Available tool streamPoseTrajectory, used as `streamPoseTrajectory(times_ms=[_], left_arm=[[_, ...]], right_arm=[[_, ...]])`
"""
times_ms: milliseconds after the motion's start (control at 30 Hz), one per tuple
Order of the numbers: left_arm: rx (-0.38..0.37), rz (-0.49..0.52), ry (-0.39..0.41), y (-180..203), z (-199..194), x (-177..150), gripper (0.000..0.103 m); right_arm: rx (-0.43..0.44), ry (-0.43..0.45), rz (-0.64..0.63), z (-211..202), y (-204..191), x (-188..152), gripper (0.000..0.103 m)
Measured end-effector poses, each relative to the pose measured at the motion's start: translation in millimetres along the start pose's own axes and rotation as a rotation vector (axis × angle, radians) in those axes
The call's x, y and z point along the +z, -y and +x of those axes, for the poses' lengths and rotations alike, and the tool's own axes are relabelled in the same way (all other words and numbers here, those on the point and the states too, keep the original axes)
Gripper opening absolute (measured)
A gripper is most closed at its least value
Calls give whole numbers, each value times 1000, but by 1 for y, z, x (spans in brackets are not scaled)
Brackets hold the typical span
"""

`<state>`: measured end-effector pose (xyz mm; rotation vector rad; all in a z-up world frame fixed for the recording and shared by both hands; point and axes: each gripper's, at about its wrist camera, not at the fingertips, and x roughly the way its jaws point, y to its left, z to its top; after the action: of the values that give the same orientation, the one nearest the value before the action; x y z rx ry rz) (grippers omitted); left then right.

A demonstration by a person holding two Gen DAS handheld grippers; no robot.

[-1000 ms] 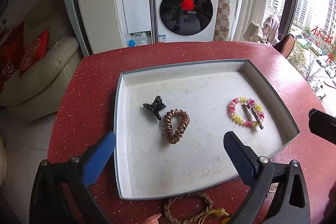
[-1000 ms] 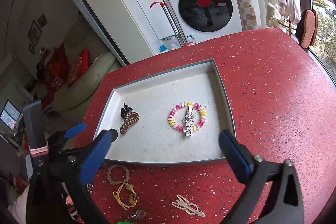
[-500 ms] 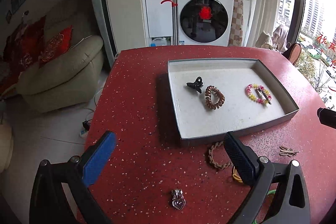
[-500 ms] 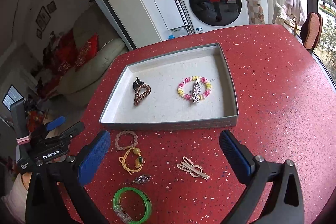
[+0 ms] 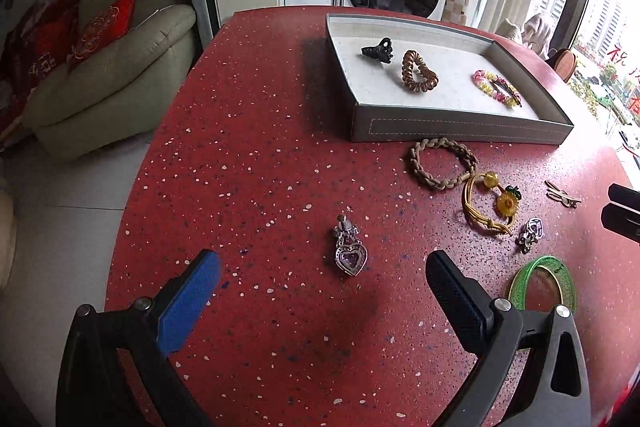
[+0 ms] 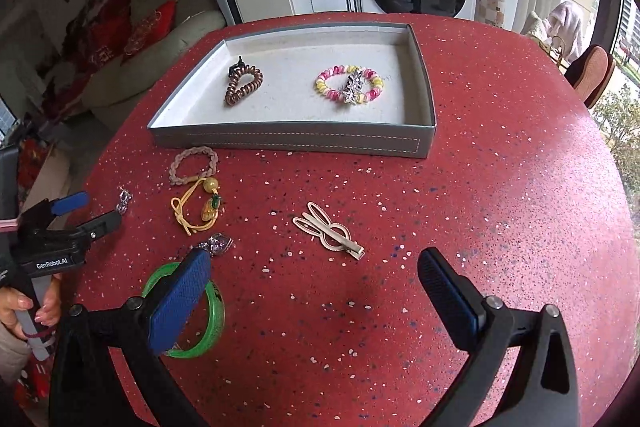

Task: Organize jewelry
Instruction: 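Withdraw both tools from the tray toward the heart pendant and bunny clip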

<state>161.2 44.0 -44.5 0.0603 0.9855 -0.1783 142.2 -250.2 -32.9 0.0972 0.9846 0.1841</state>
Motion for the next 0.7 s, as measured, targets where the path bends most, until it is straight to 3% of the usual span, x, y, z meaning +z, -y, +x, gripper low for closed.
streamPoseTrajectory(times_ms=[467, 567, 700], left_arm=[[40, -36, -14, 3, 7, 2, 103], [43, -40, -12, 3, 9, 3, 103], [42, -37, -27, 6, 13, 5, 103]], right_arm=[[-40, -37, -137, 20, 1, 2, 101], [-47, -46, -169, 25, 1, 7, 94], [-38, -76, -196, 35, 4, 10, 75]])
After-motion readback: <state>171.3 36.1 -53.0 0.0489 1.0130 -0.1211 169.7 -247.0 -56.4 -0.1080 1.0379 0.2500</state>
